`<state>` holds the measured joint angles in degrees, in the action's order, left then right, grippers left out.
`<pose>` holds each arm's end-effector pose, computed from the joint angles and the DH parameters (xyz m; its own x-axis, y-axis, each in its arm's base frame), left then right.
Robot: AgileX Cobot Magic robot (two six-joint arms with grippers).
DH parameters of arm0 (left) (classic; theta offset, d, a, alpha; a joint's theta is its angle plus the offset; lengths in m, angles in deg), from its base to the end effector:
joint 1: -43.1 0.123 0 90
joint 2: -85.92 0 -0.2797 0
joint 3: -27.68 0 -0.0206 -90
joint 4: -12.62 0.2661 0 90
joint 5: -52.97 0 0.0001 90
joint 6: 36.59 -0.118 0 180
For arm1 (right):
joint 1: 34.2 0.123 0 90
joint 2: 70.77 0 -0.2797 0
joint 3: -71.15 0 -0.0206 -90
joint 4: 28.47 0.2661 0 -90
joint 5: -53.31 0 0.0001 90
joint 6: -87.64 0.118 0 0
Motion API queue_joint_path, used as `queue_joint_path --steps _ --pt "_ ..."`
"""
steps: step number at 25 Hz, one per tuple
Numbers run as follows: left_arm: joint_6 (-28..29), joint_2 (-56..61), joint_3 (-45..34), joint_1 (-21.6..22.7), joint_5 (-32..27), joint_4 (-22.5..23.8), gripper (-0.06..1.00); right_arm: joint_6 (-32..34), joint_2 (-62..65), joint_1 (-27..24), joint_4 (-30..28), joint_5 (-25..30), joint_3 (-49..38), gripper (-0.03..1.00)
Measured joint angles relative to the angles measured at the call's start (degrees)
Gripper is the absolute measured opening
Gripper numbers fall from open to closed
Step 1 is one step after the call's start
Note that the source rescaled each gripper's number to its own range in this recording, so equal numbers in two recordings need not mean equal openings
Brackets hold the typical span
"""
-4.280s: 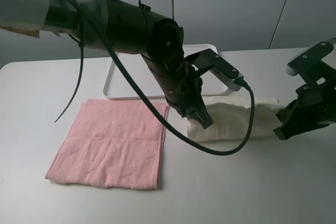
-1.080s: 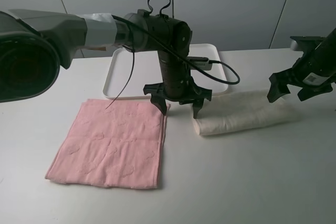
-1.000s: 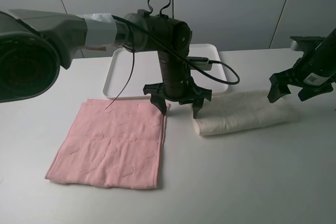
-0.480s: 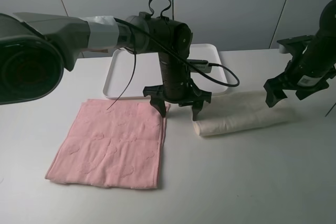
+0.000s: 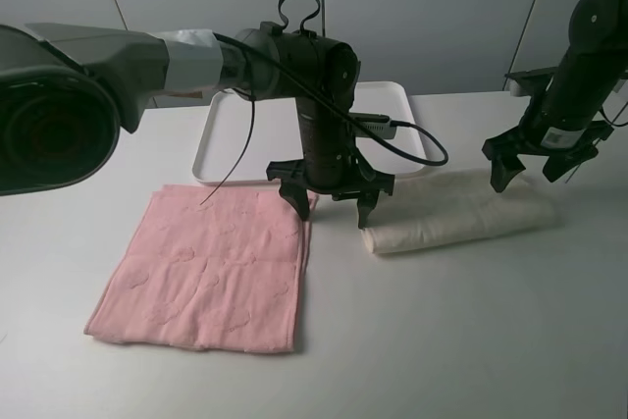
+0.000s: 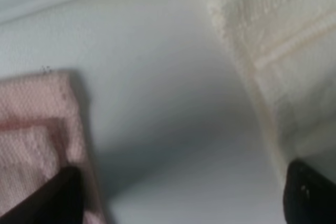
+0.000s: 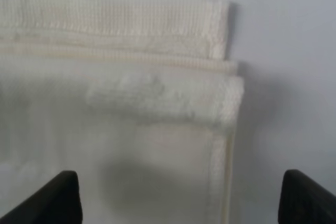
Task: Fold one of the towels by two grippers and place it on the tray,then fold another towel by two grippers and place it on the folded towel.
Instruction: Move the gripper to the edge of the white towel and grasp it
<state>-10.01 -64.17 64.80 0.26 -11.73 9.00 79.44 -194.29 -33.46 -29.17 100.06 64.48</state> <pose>0.3622 -0.3451 0.0599 -0.9670 0.2548 -0.0096 0.2548 0.9645 -0.0698 0.3772 0.0038 0.0824 -0.9852 -0.1636 -0.0515 -0.1630 0.9865 -0.0168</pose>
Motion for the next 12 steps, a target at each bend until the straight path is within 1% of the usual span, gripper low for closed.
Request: queue_joint_path --steps 3,6,9,12 --pt "-0.09 0.0 0.0 0.0 0.0 0.0 0.99 -0.11 -1.1 -0.84 0.0 0.23 1.63 0.81" --pt "-0.47 0.0 0.0 0.0 0.0 0.0 0.99 -0.49 -1.23 -3.16 0.7 0.5 1.9 0.81" --pt "-0.76 0.0 0.0 0.0 0.0 0.0 0.99 -1.88 -1.79 -5.72 4.1 0.92 1.9 0.81" --pt "-0.85 0.0 0.0 0.0 0.0 0.0 0.99 -3.92 -2.48 -6.22 6.74 1.14 1.9 0.79"
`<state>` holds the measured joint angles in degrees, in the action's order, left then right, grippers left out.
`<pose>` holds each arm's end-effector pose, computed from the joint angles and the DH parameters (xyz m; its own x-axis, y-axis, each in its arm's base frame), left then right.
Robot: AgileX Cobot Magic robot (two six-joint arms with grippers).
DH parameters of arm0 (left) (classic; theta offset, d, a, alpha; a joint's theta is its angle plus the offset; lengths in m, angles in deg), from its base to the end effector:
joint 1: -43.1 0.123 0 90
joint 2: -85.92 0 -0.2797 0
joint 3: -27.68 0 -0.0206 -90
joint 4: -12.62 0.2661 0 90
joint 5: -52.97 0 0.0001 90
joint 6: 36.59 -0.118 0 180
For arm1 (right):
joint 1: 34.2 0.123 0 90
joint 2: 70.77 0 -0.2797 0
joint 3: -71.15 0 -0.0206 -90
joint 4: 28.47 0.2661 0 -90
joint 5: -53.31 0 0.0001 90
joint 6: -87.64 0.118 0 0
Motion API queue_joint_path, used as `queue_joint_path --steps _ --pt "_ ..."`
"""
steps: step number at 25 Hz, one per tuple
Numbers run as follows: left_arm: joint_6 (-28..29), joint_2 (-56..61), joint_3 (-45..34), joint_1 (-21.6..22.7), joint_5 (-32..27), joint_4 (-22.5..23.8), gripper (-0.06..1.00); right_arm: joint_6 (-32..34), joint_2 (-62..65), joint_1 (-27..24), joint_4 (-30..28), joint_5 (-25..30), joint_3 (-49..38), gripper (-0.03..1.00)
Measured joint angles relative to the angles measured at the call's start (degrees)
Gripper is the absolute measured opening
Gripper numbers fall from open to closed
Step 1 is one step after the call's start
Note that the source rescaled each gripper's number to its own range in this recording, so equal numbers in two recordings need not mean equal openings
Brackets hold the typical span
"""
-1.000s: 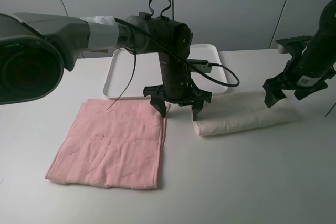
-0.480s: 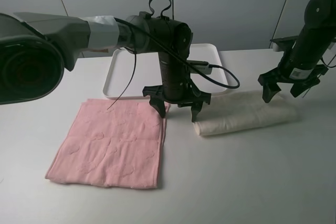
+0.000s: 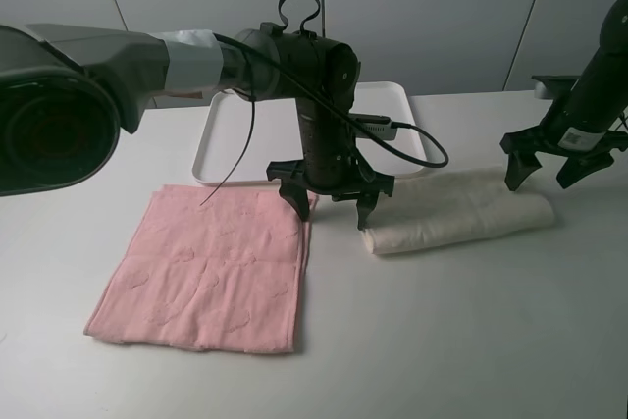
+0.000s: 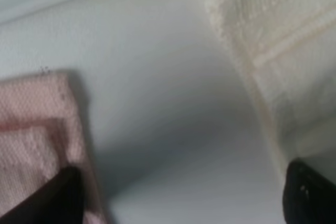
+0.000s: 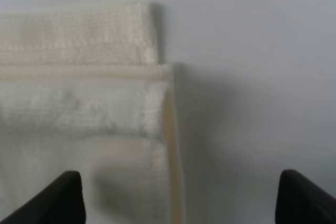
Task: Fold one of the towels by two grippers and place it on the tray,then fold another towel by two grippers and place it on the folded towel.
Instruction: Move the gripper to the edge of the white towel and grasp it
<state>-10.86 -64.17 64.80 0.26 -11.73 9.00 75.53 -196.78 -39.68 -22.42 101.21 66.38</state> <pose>0.3622 -0.3451 0.0599 -0.9631 0.2690 -0.0107 0.2691 0.9606 -0.0697 0.3815 -0.0273 0.0734 -0.9983 -0.0444 -0.0365 -0.0470 0.9962 0.0738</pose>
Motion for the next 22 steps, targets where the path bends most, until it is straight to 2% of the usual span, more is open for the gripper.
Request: queue_joint_path --steps 6,13,15,20,22 --pt "-0.45 0.0 0.0 0.0 0.0 0.0 0.99 -0.88 -2.3 1.82 0.63 0.09 0.09 0.78" --pt "-1.26 0.0 0.0 0.0 0.0 0.0 0.99 1.18 -3.34 3.11 -2.62 -0.04 0.36 0.74" --pt "-1.52 -0.03 0.0 0.0 0.0 0.0 0.99 1.28 -3.46 3.2 -2.74 0.08 0.4 0.67" --pt "-1.83 -0.13 0.0 0.0 0.0 0.24 0.99 0.77 -3.54 3.38 -1.98 0.39 0.4 0.34" --pt "-1.85 -0.13 0.0 0.0 0.0 0.24 0.99 0.65 -3.54 3.38 -1.71 0.53 0.4 0.24"
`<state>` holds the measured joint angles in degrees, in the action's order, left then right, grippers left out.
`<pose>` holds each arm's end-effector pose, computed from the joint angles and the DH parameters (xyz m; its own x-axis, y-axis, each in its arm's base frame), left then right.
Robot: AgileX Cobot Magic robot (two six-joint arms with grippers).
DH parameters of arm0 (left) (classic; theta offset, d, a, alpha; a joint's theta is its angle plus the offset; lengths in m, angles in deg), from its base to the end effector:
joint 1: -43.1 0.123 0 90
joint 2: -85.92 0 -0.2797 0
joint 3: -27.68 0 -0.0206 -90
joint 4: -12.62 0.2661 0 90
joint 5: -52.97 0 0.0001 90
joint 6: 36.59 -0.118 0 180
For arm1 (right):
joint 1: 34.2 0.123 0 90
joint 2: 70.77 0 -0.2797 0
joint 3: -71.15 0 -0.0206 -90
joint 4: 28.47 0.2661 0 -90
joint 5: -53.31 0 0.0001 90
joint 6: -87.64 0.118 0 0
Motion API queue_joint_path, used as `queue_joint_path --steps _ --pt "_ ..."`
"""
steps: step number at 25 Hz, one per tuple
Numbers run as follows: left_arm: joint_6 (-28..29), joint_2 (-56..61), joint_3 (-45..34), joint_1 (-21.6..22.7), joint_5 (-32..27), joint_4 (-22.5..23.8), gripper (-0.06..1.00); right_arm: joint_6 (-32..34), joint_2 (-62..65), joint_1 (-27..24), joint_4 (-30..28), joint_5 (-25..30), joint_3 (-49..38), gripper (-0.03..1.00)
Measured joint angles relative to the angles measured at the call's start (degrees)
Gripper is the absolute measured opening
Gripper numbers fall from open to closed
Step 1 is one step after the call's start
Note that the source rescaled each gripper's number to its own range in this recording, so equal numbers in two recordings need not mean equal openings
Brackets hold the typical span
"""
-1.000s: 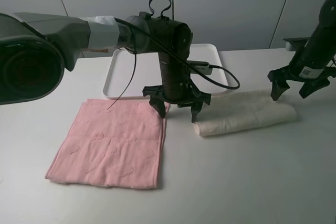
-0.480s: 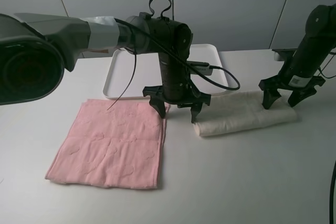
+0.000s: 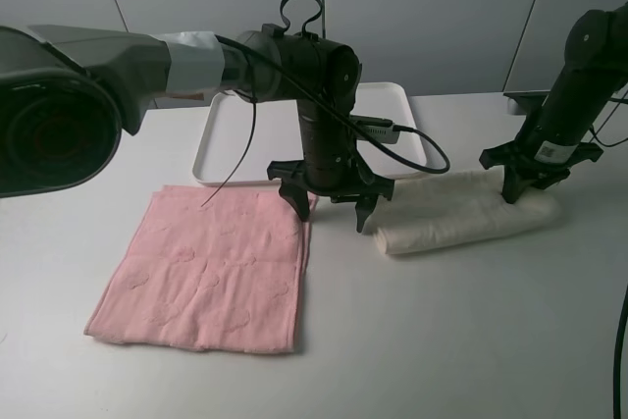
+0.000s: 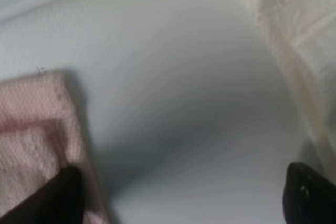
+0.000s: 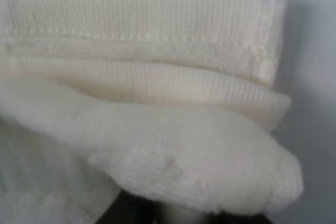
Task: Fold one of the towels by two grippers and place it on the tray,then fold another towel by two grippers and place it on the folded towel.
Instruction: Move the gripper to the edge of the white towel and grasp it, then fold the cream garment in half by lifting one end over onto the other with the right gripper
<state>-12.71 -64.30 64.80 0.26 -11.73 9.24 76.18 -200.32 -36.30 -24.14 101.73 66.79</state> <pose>0.3624 -0.3447 0.0587 -0.9534 0.3015 -0.0125 0.3017 0.9512 -0.0649 0.3794 -0.0072 0.0512 -0.9932 -0.1127 0.0304 -0.1107 0.9919 0.0617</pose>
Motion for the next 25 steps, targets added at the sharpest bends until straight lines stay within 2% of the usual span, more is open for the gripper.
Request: queue_joint_path --steps 4,11,17,25 --pt "-0.1 0.0 0.0 0.0 0.0 0.0 0.99 -2.62 0.0 0.0 2.31 0.11 -0.26 0.06" --pt "-0.59 0.0 0.0 0.47 0.0 -0.72 0.99 -8.31 0.21 -0.18 5.97 -0.36 -1.14 0.06" --pt "-2.86 0.38 0.0 2.37 0.0 -5.22 0.99 -9.05 0.21 -0.18 6.71 -0.23 -1.14 0.06" --pt "-4.08 0.72 0.52 3.07 0.19 -8.18 0.99 -9.13 0.21 -0.18 6.94 -0.23 -1.17 0.06"
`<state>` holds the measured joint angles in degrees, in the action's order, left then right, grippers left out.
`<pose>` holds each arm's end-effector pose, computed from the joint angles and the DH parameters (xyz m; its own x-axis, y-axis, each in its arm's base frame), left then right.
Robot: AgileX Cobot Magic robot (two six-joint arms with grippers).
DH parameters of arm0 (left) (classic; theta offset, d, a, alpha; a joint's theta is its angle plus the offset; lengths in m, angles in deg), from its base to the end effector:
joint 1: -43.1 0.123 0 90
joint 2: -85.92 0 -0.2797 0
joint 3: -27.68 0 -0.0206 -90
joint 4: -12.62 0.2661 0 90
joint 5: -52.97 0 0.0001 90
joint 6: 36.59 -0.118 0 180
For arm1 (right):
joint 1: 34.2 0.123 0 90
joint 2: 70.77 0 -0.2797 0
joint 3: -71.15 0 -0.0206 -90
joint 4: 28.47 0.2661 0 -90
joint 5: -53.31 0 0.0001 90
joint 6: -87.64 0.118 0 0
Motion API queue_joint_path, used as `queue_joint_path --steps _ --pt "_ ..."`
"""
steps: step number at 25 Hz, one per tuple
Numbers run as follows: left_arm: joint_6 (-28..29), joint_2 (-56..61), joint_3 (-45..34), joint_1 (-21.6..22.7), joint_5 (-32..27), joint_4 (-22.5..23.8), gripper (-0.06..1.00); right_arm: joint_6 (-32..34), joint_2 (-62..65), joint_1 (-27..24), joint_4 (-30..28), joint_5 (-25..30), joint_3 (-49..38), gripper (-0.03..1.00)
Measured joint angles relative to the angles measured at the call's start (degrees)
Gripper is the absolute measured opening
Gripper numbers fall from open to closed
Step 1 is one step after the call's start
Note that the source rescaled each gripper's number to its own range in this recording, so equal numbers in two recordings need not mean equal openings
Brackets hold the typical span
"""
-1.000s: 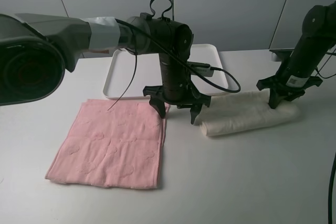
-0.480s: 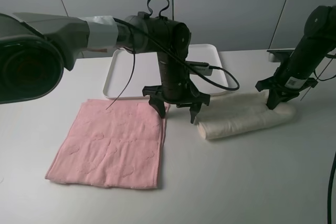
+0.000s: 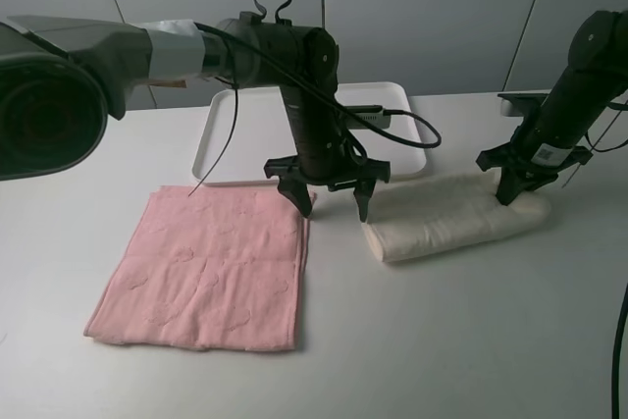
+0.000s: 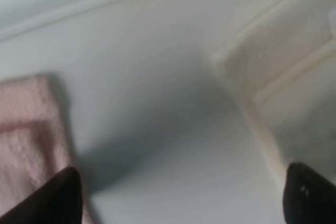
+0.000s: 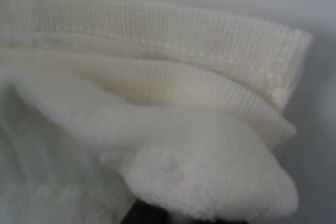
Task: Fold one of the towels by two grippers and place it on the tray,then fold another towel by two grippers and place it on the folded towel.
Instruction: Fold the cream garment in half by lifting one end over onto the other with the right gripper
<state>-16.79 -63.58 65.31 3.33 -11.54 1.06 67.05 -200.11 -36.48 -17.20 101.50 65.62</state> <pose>0.3736 -0.3387 0.0692 -0.9642 0.2651 0.0112 0.2580 0.9465 -0.1936 0.3756 0.0023 0.0496 -0.9829 -0.1840 0.0098 -0.1804 0.9718 0.1516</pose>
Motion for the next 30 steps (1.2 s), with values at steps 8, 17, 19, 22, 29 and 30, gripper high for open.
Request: queue_joint_path --steps 8,17,19,22,29,30 --pt "0.82 0.11 2.64 -1.19 0.0 2.92 0.99 0.0 0.0 0.0 0.11 0.0 0.0 0.06" --pt "3.56 0.11 3.02 -2.02 0.58 7.95 0.99 -0.14 0.0 0.0 0.67 0.25 0.0 0.06" --pt "3.67 0.11 3.02 -2.02 0.94 8.2 0.99 -0.14 0.0 0.0 1.3 0.63 -0.1 0.06" --pt "3.77 0.11 3.02 -2.02 1.15 8.57 0.99 -0.14 0.0 0.0 1.77 1.18 -0.23 0.06" --pt "3.77 -0.54 3.1 -2.02 0.08 8.57 0.99 -0.18 -0.1 0.0 2.33 1.91 -0.23 0.06" --pt "3.97 -0.82 3.1 -2.05 0.08 8.98 0.99 -0.18 -0.1 0.0 2.66 1.93 -0.23 0.06"
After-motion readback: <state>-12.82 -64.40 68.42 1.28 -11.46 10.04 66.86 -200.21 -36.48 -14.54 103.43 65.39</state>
